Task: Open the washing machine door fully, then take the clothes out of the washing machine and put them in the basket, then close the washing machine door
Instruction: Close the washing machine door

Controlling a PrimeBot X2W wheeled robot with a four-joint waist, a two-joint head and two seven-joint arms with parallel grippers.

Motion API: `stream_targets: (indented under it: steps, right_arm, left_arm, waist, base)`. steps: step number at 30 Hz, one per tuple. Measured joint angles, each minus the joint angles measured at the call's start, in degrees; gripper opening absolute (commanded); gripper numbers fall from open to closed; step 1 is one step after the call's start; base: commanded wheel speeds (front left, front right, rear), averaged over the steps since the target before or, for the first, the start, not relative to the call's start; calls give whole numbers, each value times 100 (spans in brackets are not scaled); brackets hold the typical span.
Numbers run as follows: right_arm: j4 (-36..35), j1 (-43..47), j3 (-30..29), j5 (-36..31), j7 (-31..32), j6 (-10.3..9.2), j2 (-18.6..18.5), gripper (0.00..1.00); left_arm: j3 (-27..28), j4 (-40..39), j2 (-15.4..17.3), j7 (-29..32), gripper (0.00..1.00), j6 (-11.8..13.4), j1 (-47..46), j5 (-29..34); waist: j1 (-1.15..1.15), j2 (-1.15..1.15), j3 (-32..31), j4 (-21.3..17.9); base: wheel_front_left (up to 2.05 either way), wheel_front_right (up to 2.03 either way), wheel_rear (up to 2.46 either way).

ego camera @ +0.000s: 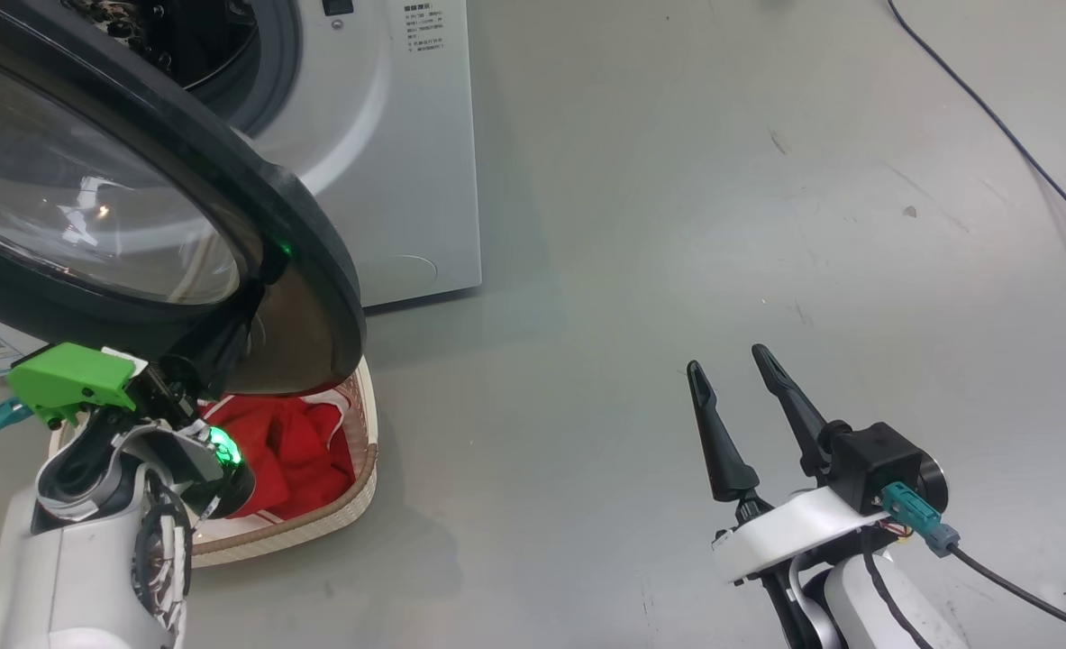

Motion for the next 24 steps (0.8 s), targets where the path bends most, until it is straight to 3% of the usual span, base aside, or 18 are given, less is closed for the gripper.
stream_targets:
  steps: [18,24]
  right_arm:
    - [-63,-1,66,134,-18,-19,4,100]
    - [-81,-1,-32,134,-26,-70,9,100]
  left_arm:
    - [-787,151,5,-1356,0,-259,-350,-432]
    - [-1083,246,11,-1488,0,-357,-350,-594]
  waist:
    - [0,0,70,-107]
    - [0,0,37,-96]
  base:
    - [0,0,0]
    - [0,0,0]
